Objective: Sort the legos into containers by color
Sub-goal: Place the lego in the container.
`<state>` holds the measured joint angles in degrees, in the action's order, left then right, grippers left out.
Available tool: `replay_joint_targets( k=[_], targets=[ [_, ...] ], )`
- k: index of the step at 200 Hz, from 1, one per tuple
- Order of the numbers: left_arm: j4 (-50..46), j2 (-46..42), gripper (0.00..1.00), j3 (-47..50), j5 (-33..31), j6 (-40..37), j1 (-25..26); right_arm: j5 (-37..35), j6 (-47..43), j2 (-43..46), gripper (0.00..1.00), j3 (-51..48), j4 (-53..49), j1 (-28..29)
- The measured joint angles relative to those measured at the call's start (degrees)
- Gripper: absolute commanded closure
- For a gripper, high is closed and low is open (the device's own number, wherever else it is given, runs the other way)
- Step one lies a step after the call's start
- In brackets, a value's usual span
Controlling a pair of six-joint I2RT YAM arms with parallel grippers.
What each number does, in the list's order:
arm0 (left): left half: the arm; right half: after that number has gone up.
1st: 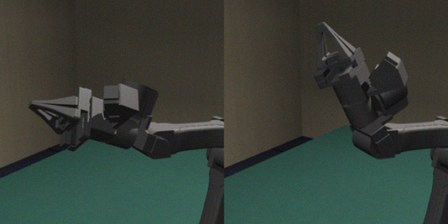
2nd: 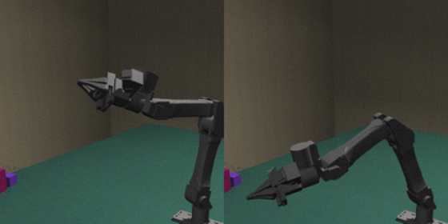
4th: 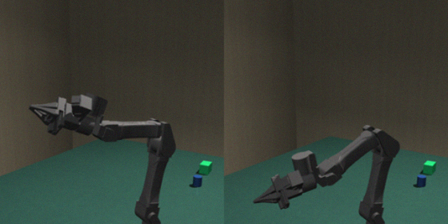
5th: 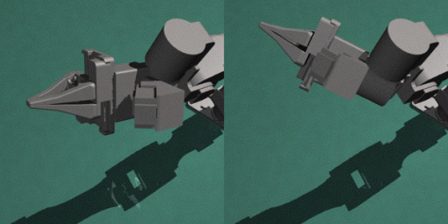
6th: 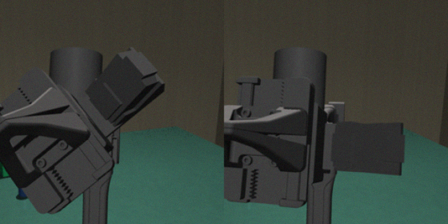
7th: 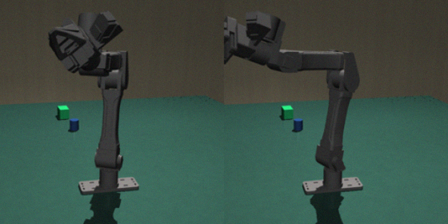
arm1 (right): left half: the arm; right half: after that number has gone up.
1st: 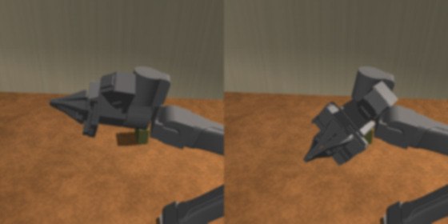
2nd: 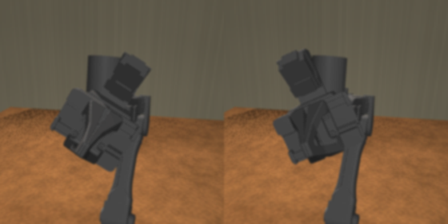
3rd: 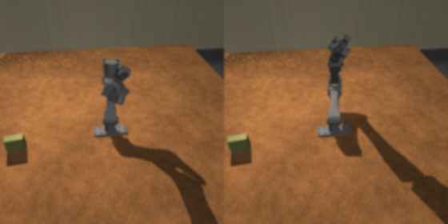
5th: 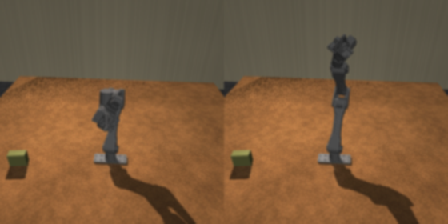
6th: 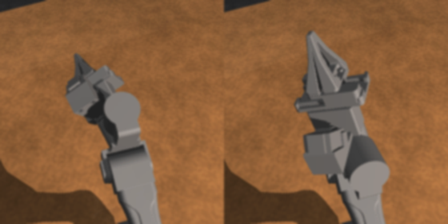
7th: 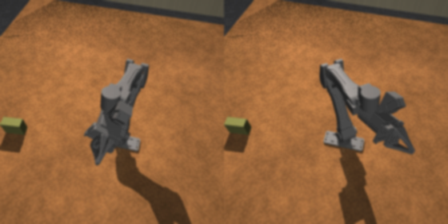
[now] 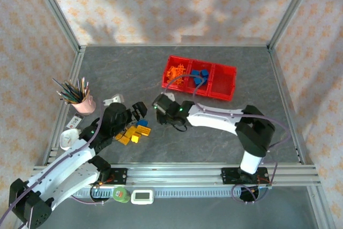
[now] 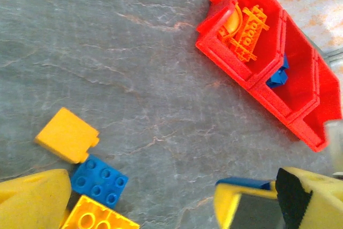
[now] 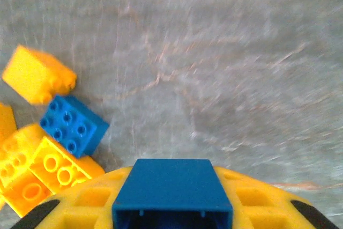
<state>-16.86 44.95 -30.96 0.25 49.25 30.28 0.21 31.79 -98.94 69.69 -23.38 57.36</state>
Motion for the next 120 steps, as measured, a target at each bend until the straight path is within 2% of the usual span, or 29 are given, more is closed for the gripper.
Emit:
replay_joint_targets(
  k=[47, 79, 120],
  targets=[
    [5.77, 7.08, 0.01, -3.69, 3.48, -2.40, -0.31, -2.75, -2.99, 4.17, 0.72, 0.76, -1.86, -9.68],
    [9.38, 11.06, 0.01, -5.77, 5.33, -3.32, -0.35, -3.41, -5.33, 4.04, 0.71, 1.57, -2.38, -17.38],
    [12.87, 14.62, 0.01, -7.48, 7.08, -4.35, -0.72, -3.78, -8.11, 0.70, 0.71, 6.51, -1.73, -23.47]
  ],
)
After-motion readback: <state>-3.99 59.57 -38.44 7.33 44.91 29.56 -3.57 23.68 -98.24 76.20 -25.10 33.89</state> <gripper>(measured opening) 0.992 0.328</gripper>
